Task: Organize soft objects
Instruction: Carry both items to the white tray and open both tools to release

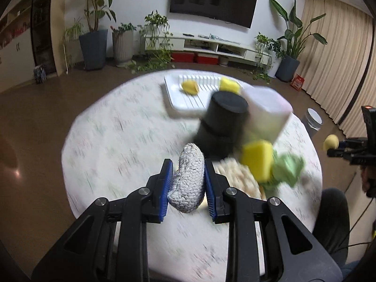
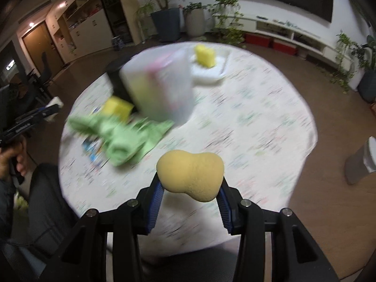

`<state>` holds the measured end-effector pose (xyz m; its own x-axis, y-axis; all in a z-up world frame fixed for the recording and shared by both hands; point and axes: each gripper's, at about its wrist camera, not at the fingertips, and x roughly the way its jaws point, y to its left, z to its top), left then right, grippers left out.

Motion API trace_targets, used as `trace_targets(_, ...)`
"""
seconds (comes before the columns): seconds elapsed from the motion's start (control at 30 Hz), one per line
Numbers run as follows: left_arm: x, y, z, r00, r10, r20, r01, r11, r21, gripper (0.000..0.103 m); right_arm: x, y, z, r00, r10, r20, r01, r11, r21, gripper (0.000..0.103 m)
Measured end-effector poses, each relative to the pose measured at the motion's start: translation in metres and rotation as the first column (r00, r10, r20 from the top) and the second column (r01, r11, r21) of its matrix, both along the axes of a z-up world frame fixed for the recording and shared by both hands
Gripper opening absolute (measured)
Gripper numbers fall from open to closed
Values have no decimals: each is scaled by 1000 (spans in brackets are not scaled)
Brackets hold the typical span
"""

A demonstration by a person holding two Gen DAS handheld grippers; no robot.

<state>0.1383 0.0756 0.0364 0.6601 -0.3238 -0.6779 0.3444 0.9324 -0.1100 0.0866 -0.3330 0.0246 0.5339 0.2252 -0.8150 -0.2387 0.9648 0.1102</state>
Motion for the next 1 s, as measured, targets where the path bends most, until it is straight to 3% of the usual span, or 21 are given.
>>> trace_targets(0.33, 123, -21, 42, 996, -78, 32, 75, 994, 73, 24, 120, -40, 52, 997, -9, 81, 12, 999, -38, 47)
trace_targets(0.53, 190, -62, 41, 988, -156, 8, 154, 981, 117, 24, 207, -18, 67, 991, 90, 94, -87, 995, -41, 47)
trace_targets(0.73, 235, -91, 9, 975, -214, -61, 220, 966, 134, 24, 270, 26, 50, 975, 217, 41, -216, 976, -41, 48)
trace_targets(1.0, 261, -114, -28, 953, -270, -133, 290, 943, 165, 24, 306, 73, 11, 935, 352, -35, -354, 934, -54, 48)
